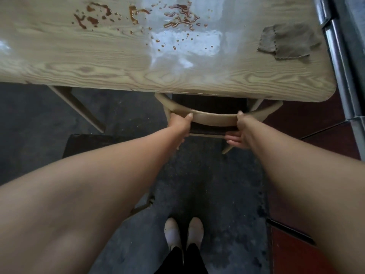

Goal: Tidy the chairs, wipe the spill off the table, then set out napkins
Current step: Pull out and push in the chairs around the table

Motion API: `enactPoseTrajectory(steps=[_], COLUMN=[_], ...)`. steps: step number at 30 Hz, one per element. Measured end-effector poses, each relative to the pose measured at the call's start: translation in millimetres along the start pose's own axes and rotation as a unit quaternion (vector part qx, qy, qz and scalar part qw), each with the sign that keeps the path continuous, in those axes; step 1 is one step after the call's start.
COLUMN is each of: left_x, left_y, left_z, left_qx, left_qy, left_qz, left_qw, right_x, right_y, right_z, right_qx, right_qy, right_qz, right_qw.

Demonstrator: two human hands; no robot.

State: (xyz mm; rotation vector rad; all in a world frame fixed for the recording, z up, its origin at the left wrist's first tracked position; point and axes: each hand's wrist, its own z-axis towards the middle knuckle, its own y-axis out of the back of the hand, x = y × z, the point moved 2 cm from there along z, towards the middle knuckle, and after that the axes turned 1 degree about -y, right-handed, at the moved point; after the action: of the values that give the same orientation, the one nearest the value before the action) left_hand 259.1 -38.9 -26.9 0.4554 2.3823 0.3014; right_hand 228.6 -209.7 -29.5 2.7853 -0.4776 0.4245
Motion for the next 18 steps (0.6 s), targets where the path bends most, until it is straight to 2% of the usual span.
enactPoseTrajectory(steps=[4,9,18], left_x=[18,57,143], left_y=[34,94,212], left_z=[-20,-46,-74], left_qx=[0.016,0.023,-0.069], left_qy=[-0.033,-0.010,-0.001], left_qz=[0.068,0.034,0.031], left_qw=[0.997,0.999,0.997], right_x=[-27,-65,-119], right_y=[-29,-88,-180], right_z=[-33,-83,-169], right_qx=[0.057,0.150,0.212], right_qy=[-0.002,0.020,0.036], right_qz=[-0.049,-0.144,-0.231], right_qw=[0.997,0.978,0.949])
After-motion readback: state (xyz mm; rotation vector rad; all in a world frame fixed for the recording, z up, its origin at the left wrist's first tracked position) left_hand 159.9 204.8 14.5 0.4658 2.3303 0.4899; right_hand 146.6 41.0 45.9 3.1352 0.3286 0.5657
